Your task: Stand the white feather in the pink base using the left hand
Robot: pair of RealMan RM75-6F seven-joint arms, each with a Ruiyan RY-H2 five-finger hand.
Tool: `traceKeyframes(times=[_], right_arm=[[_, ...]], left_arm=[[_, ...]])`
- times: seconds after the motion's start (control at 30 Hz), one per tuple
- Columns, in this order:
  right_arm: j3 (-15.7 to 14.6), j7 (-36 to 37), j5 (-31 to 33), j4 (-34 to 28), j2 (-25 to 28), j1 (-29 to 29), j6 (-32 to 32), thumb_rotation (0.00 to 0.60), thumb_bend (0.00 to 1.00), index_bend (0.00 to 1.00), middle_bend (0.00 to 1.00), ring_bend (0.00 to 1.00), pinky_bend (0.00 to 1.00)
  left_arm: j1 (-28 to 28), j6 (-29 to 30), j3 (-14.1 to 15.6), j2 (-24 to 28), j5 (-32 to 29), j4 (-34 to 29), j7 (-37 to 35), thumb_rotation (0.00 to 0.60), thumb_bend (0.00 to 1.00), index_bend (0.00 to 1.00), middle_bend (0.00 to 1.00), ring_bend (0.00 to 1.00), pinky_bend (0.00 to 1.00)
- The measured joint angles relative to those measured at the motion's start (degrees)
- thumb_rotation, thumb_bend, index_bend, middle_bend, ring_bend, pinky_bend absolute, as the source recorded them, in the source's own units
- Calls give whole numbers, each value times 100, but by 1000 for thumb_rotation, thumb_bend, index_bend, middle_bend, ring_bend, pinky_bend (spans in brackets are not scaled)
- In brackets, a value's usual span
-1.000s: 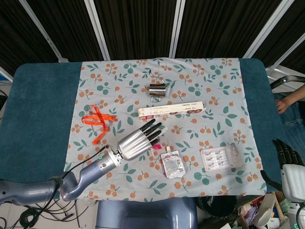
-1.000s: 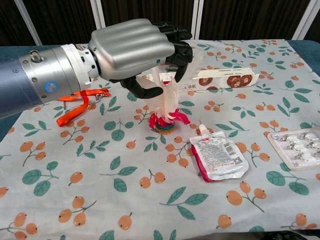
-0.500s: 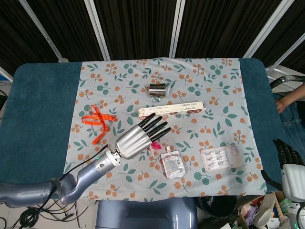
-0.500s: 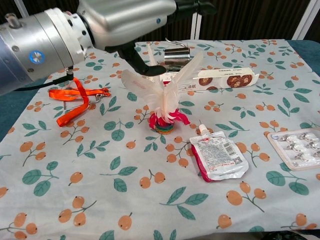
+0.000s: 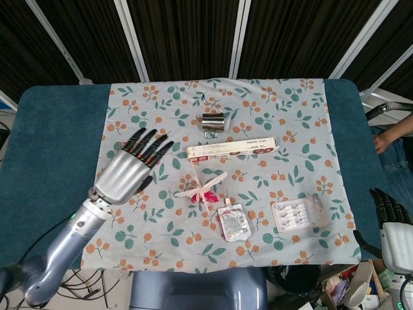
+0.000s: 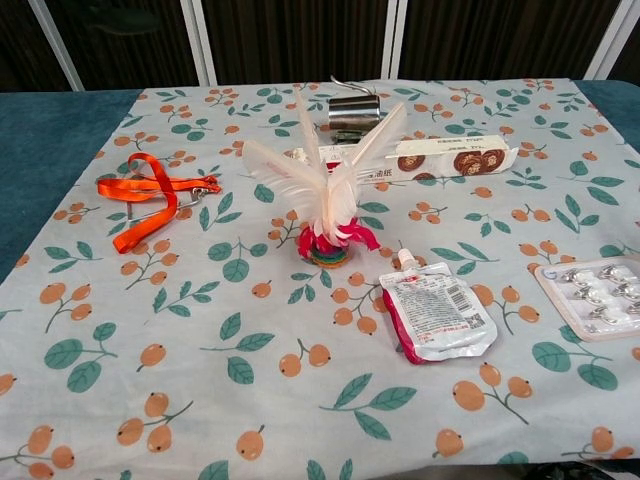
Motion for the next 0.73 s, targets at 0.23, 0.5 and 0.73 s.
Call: traceKeyframes(times=[0.23, 0.5, 0.73], right_arm=[[8, -26, -28, 15, -9, -6, 41, 600, 157, 42, 63, 96, 158], [10, -10, -71, 29, -11, 5, 50, 600, 157, 42, 63, 96, 158], [5, -17, -103, 31, -17, 9, 63, 600, 157, 42, 62, 96, 158]], left_arm=[[1234, 748, 838, 942, 262, -327, -315, 600, 235, 28, 87, 25, 101], [2264, 1715, 1514, 1028, 1112, 497, -1799, 600, 203, 24, 80, 3, 68], [2620, 2229, 1656, 663, 1538, 1731, -3131, 600, 202, 22, 74, 0, 63]])
